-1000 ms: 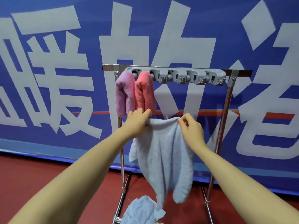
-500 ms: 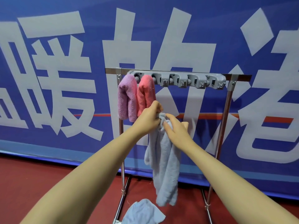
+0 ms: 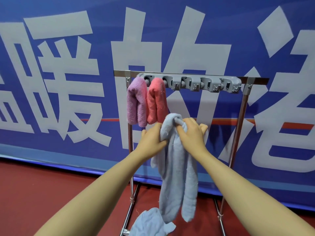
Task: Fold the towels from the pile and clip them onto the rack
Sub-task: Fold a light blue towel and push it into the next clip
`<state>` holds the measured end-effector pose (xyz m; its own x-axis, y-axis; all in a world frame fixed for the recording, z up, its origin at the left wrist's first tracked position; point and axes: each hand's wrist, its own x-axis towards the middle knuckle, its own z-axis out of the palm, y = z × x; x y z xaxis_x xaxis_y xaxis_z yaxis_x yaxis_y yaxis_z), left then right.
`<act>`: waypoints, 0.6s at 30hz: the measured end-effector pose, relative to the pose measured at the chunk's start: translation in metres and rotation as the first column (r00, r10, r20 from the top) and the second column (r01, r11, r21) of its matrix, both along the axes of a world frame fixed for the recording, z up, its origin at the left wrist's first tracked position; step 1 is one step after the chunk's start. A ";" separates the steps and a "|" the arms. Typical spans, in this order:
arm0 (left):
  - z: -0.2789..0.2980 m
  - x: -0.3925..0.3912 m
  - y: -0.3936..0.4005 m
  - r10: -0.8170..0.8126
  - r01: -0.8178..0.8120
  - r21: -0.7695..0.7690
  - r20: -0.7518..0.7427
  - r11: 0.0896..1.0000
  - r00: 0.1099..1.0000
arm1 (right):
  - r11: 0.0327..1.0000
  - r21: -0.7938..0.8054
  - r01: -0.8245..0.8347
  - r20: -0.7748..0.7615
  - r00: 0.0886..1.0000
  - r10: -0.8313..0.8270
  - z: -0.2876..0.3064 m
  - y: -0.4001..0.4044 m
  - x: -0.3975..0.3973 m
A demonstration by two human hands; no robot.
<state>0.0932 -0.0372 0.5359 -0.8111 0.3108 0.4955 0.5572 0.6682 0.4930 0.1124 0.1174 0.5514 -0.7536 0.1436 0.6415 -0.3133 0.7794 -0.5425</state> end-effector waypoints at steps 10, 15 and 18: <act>-0.032 -0.003 -0.008 0.292 -0.283 -0.084 0.133 0.955 0.947 | 0.981 -0.098 0.165 -0.040 0.985 -0.170 0.010 0.016 0.004; -0.017 0.000 -0.012 0.352 -0.331 -0.330 0.005 0.884 0.936 | 0.975 -0.034 0.218 0.017 0.976 -0.218 -0.005 0.030 0.001; -0.006 -0.003 -0.015 0.315 -0.330 -0.440 -0.110 0.835 0.943 | 0.972 -0.032 0.231 0.041 0.972 -0.230 -0.014 0.036 0.003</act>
